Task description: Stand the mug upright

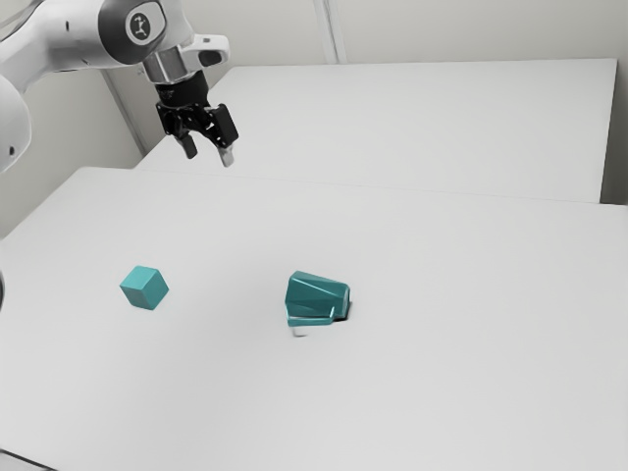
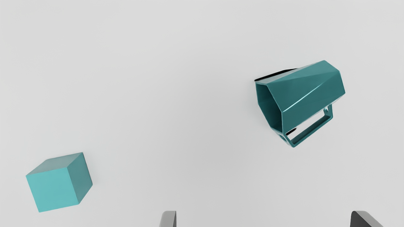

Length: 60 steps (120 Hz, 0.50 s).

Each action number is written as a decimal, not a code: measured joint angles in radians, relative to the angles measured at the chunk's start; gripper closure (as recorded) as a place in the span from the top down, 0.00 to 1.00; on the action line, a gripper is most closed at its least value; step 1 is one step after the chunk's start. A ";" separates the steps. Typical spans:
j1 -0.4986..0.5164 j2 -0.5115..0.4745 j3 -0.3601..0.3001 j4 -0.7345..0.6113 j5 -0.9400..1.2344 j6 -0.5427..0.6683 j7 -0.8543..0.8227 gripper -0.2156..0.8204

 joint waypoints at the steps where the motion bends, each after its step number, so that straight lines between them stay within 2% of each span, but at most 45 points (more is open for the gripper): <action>1: 0.000 0.000 0.000 0.000 0.000 0.000 0.000 0.79; 39: 0.007 -0.011 0.000 -0.005 -0.002 -0.002 -0.010 0.79; 60: 0.009 -0.095 0.001 -0.144 -0.062 0.005 -0.018 0.79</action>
